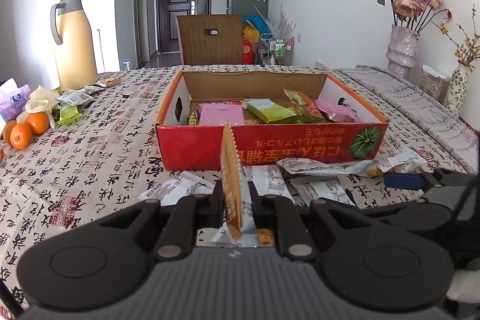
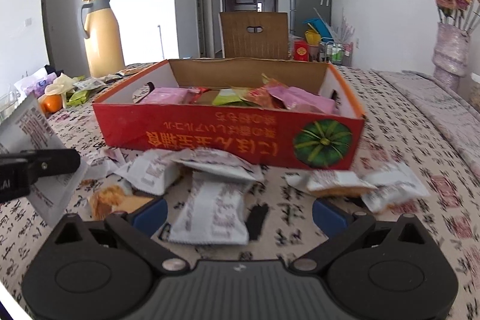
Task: Organize snacks
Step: 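Lift the white packet with the left tool while the right tool grasps another white packet, then carry both white packets into the cardboard box and open both tools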
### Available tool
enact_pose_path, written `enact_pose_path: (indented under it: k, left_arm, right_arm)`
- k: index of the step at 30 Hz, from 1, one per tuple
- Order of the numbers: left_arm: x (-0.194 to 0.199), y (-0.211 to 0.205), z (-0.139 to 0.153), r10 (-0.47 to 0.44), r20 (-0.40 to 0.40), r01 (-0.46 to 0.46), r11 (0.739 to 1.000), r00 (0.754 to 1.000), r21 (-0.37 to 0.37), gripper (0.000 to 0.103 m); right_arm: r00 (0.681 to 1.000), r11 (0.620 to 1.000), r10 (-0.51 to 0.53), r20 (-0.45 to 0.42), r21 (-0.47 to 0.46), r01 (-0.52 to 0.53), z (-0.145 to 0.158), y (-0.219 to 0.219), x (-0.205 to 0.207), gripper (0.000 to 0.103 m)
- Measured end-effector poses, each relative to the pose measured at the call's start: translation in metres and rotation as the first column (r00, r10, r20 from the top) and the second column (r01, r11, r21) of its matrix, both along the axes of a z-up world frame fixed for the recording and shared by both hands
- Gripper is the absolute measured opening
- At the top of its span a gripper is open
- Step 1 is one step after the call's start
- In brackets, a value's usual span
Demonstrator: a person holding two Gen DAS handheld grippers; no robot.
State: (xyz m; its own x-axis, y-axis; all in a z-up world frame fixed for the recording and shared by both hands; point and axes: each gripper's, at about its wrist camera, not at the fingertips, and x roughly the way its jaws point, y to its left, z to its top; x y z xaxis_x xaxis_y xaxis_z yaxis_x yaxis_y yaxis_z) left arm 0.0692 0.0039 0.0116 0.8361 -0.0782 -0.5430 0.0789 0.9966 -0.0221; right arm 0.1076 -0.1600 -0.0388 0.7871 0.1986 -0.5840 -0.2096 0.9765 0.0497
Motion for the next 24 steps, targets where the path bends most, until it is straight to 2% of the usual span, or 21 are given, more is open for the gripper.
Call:
enact_pose_path:
  k: [8,13,16,17,19,20,24]
  left_arm:
    - [0.011,0.006,-0.004,0.022,-0.015,-0.022,1.000,1.000,-0.001,0.014]
    - [0.016,0.010,-0.007,0.031,-0.022,-0.032,0.999,0.999,-0.006,0.014]
    - [0.018,0.010,-0.007,0.034,-0.024,-0.034,0.999,0.999,-0.008,0.014]
    - [0.018,0.010,-0.008,0.033,-0.025,-0.034,0.999,0.999,-0.009,0.014]
    - [0.018,0.011,-0.008,0.033,-0.024,-0.033,0.999,0.999,-0.010,0.014]
    - [0.019,0.011,-0.008,0.034,-0.024,-0.034,0.999,0.999,-0.010,0.014]
    - [0.018,0.012,-0.007,0.038,-0.023,-0.038,0.999,0.999,-0.012,0.014]
  right_arm:
    - [0.999,1.000,0.000,-0.041,-0.031,-0.002,-0.005,0.021,0.030,0.091]
    - [0.998,0.999,-0.007,-0.069,-0.048,0.004,-0.014,0.027,0.034,0.079]
    - [0.997,0.999,-0.009,-0.074,-0.048,0.005,-0.017,0.028,0.033,0.076]
    - [0.997,0.999,-0.005,-0.073,-0.045,0.002,-0.017,0.028,0.033,0.073]
    - [0.998,0.999,0.003,-0.068,-0.038,-0.006,-0.016,0.027,0.031,0.053]
    - [0.998,0.999,0.007,-0.066,-0.034,-0.009,-0.015,0.026,0.030,0.048]
    - [0.998,1.000,0.011,-0.067,-0.025,-0.012,-0.014,0.023,0.026,0.045]
